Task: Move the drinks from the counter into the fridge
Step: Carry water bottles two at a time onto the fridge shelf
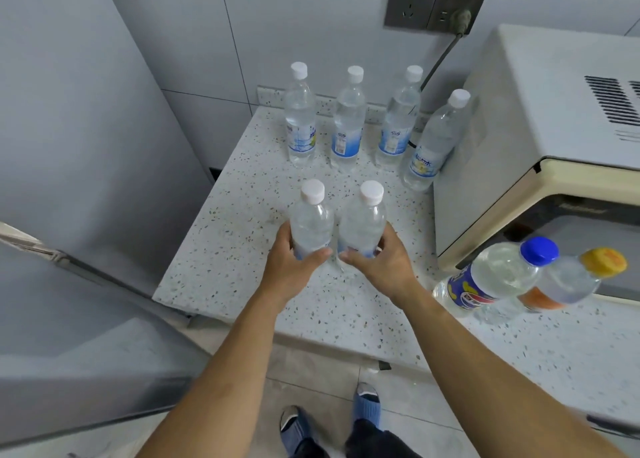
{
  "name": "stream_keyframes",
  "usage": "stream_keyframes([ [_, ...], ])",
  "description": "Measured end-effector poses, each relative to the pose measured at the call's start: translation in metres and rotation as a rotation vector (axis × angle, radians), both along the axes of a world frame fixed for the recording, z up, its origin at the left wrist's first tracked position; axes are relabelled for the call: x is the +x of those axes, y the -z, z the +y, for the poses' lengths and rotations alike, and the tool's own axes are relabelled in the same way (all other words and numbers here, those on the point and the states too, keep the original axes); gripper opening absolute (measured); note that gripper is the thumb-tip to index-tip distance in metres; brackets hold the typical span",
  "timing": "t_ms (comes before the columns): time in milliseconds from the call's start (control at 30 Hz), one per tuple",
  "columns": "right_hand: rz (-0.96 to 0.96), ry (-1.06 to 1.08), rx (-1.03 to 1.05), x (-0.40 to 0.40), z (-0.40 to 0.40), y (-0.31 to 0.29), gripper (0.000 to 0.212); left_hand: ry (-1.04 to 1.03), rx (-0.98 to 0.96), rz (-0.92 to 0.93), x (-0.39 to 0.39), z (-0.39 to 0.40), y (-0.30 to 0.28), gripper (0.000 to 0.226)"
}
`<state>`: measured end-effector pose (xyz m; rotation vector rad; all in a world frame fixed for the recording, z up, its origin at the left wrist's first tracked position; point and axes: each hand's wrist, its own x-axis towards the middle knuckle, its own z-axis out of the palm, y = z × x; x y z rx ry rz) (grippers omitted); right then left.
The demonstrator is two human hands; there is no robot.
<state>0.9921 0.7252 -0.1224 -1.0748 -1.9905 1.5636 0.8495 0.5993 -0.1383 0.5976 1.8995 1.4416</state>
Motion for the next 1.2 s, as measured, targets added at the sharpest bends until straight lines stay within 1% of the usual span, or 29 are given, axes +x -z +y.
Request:
stream_keyframes([
  [100, 0.003, 0.05, -0.022, -0.004, -0.003, 0.006, 0.06, -0.024, 0.013, -0.024, 0.003, 0.002, 0.006, 0.068],
  [233, 0.094, 0.171, -0.063, 0.007, -0.015, 0.013, 0.051, -0.076, 0.042, -0.018, 0.009, -0.005, 0.011, 0.06],
  [300, 0.129, 0.185, -0.099, 0.02, -0.024, 0.017, 0.049, -0.098, 0.05, -0.042, 0.014, -0.015, 0.014, 0.056],
  [400, 0.145, 0.193, -0.206, 0.043, -0.041, 0.02, 0.042, -0.142, 0.111, -0.194, 0.029, -0.037, 0.018, 0.053],
  [500, 0.245, 0.164, -0.403, 0.064, -0.058, 0.02, 0.039, -0.177, 0.176, -0.349, 0.047, -0.063, 0.016, 0.051],
  [567, 0.345, 0.132, -0.566, 0.077, -0.07, 0.018, 0.041, -0.172, 0.177, -0.44, 0.059, -0.083, 0.011, 0.06],
  [633, 0.414, 0.129, -0.738, 0.091, -0.08, 0.017, 0.042, -0.178, 0.126, -0.51, 0.073, -0.104, 0.006, 0.068],
  [667, 0.415, 0.13, -0.805, 0.098, -0.085, 0.017, 0.041, -0.169, 0.092, -0.538, 0.081, -0.113, 0.003, 0.075],
  [733, 0.385, 0.093, -0.869, 0.111, -0.095, 0.019, 0.037, -0.136, 0.051, -0.588, 0.1, -0.131, 0.0, 0.09],
  [767, 0.373, 0.071, -0.882, 0.118, -0.1, 0.022, 0.036, -0.127, 0.058, -0.606, 0.109, -0.139, -0.001, 0.09],
  [867, 0.337, -0.002, -0.899, 0.138, -0.118, 0.025, 0.039, -0.158, 0.057, -0.637, 0.141, -0.166, -0.003, 0.071],
  [1000, 0.24, -0.106, -0.886, 0.156, -0.149, 0.03, 0.04, -0.314, 0.036, -0.676, 0.184, -0.209, -0.001, 0.073],
  [1033, 0.223, -0.131, -0.89, 0.158, -0.158, 0.031, 0.041, -0.347, 0.05, -0.672, 0.193, -0.222, -0.001, 0.07],
  [1167, 0.146, -0.235, -0.919, 0.157, -0.201, 0.037, 0.046, -0.471, 0.071, -0.664, 0.221, -0.276, -0.002, 0.037],
  [1200, 0.121, -0.253, -0.928, 0.155, -0.213, 0.038, 0.049, -0.503, 0.08, -0.678, 0.225, -0.29, -0.002, 0.033],
])
